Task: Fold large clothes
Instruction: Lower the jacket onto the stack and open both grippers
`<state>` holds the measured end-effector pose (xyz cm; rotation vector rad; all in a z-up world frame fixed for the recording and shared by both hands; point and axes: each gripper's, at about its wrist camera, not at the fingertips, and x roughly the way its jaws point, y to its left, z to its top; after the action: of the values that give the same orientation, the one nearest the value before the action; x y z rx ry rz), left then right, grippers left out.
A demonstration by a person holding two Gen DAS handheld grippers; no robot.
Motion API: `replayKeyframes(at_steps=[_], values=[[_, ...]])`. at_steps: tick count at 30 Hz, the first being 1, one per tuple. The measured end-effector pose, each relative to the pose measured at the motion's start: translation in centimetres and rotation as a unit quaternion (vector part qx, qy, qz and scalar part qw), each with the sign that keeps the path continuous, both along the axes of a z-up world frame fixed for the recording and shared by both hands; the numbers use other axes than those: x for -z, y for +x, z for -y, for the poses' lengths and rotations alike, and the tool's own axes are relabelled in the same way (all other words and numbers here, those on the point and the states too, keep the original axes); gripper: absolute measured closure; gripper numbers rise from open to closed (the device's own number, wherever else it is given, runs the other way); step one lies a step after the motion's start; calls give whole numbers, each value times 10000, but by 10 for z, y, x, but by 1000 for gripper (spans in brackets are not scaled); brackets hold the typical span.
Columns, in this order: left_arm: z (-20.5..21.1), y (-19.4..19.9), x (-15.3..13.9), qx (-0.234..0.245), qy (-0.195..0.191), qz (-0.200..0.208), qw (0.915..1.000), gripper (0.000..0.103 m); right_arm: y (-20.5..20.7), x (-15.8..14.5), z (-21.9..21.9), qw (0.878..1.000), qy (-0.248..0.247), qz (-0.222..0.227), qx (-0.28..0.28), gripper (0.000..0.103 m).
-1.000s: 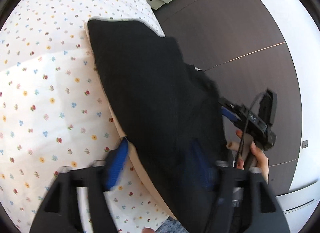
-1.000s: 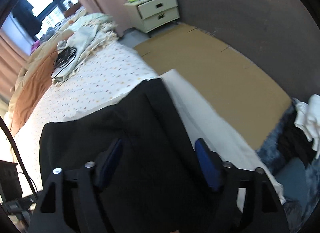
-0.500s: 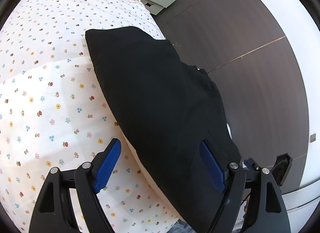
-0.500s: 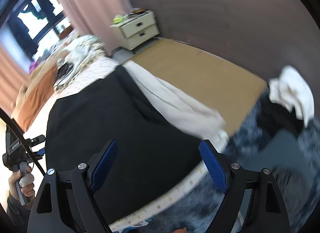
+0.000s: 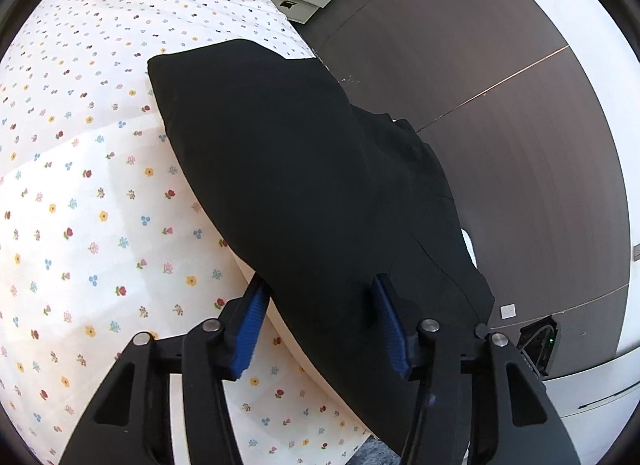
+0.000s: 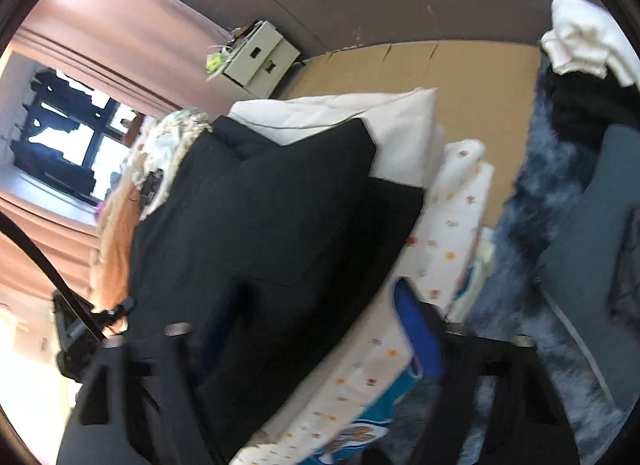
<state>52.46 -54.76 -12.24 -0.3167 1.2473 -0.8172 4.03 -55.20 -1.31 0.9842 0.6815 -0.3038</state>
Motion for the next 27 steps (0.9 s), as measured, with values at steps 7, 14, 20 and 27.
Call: replayKeyframes(at_steps=[7, 14, 20, 27], values=[[15, 9, -6, -4, 103, 147, 9998, 52, 10, -11, 18, 9998, -171, 115, -7, 78], [38, 18, -9, 29, 272, 281, 9992, 52, 12, -8, 35, 9991, -360, -3, 245, 81], [40, 26, -9, 66, 433, 269, 9987, 52, 10, -26, 22, 9931, -996, -270, 560, 80], [30, 25, -8, -150, 372, 444, 9982, 52, 13, -31, 3, 9914, -1179, -41, 569, 98]])
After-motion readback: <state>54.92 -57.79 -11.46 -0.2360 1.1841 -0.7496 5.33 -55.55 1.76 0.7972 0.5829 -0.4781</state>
